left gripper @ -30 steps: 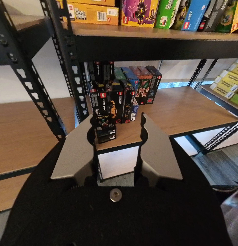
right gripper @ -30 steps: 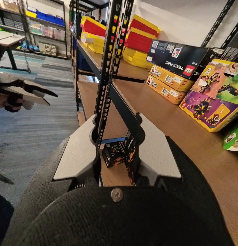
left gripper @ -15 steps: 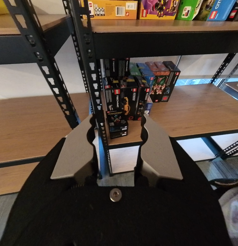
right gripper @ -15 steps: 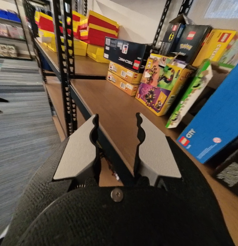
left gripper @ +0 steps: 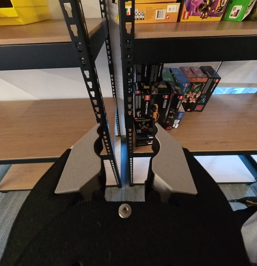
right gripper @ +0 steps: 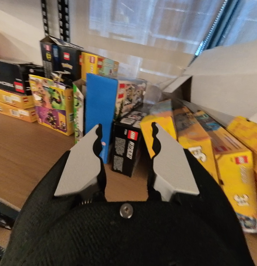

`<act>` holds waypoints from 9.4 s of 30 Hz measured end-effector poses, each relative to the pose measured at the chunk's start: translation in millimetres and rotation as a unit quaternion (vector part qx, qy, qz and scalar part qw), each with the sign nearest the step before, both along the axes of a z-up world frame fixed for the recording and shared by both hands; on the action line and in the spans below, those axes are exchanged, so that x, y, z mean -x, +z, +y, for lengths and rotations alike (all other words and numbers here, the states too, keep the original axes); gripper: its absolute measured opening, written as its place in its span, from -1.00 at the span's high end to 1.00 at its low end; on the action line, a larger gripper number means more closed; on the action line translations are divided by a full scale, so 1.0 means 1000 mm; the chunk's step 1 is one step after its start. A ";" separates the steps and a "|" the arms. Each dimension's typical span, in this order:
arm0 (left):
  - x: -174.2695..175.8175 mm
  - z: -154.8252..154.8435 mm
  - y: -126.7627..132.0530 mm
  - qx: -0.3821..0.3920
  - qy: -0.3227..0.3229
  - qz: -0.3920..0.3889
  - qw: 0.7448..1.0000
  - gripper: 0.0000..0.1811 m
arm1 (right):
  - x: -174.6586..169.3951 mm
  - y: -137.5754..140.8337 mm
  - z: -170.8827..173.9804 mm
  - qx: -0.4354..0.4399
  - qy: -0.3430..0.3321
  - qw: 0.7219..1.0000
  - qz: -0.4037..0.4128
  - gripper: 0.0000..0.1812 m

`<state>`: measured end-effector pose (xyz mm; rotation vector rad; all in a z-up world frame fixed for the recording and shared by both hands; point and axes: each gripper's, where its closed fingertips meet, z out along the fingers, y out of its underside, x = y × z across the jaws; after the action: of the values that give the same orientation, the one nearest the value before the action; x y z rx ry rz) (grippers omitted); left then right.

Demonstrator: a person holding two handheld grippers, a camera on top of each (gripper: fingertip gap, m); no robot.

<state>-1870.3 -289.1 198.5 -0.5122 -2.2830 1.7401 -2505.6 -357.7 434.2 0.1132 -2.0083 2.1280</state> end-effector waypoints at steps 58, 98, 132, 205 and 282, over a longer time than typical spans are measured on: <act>-0.054 0.010 -0.010 -0.002 0.074 0.020 0.997 0.28 | -0.241 -0.015 -0.193 -0.110 0.257 0.891 0.358 0.23; -0.062 0.019 -0.029 -0.018 0.081 0.046 0.996 0.30 | -0.198 -0.057 -0.259 -0.459 0.239 0.732 0.443 0.21; -0.044 0.007 -0.041 -0.033 0.050 0.054 0.997 0.30 | -0.229 -0.018 -0.091 -0.268 0.417 0.798 0.343 0.36; 0.381 -0.121 0.186 0.096 -0.492 0.001 0.866 0.43 | -0.219 -0.063 -0.058 -0.080 0.537 0.836 -0.074 0.33; -1.168 0.198 -0.024 0.075 0.360 0.256 0.894 0.42 | -1.812 -0.273 0.229 -0.335 0.933 -0.053 0.122 0.44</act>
<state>-702.5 -91.2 174.6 0.8030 -2.0580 2.0229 -693.4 -128.4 161.5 -1.7506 0.3636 0.3975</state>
